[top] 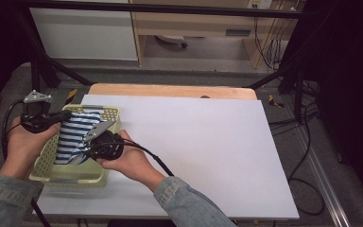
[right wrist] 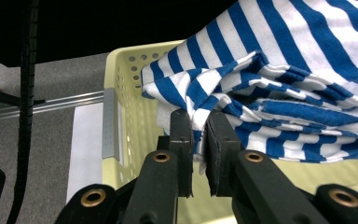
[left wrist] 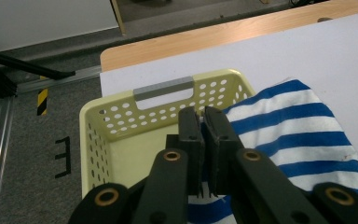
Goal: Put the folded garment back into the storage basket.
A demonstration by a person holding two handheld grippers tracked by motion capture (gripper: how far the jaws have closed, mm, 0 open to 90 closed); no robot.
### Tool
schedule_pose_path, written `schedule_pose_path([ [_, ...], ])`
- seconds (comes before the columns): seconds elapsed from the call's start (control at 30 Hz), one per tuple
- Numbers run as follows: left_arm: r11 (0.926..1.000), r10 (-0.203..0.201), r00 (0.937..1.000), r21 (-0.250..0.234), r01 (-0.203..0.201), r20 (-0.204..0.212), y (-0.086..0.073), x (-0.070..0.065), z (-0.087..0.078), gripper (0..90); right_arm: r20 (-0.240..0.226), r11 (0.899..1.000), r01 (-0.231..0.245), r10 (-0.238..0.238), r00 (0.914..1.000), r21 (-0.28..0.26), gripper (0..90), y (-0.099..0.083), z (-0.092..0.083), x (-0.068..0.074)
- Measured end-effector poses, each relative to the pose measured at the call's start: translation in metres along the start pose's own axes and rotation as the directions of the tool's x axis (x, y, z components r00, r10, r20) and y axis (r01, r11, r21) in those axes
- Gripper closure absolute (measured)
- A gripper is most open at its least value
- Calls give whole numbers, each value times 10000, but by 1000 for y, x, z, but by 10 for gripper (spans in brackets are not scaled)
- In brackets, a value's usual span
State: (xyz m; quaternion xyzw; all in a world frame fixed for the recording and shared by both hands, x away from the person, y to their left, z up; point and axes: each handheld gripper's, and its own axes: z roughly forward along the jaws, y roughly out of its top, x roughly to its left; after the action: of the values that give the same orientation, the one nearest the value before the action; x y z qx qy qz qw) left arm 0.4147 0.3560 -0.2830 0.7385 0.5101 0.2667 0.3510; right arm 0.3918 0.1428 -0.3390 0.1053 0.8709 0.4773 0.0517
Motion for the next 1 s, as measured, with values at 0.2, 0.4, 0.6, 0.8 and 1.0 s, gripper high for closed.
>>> schedule_pose_path([
  [0.2, 10000, 51, 10000, 15, -51, 13, -1, 0, 0, 856, -31, 10000, -6, 6, 10000, 15, 826, 0, 3, 2],
  [0.4, 10000, -57, 10000, -2, 57, 1, -5, 4, -1, 856, -47, 10000, -7, 7, 10000, 7, 826, 0, 6, 4],
  [0.6, 9998, -181, 9998, -72, 181, -48, -8, 6, -1, 856, 7, 9999, -53, 53, 10000, 144, 825, 1, 9, 3],
  [0.8, 9997, -225, 9997, -77, 224, -97, -8, 8, 0, 856, -26, 9998, 43, -43, 10000, 178, 826, 5, 12, 3],
  [1.0, 9996, -253, 9996, -84, 252, -139, -8, 8, 2, 856, 13, 9998, -31, 30, 10000, 172, 825, 4, 17, 4],
])
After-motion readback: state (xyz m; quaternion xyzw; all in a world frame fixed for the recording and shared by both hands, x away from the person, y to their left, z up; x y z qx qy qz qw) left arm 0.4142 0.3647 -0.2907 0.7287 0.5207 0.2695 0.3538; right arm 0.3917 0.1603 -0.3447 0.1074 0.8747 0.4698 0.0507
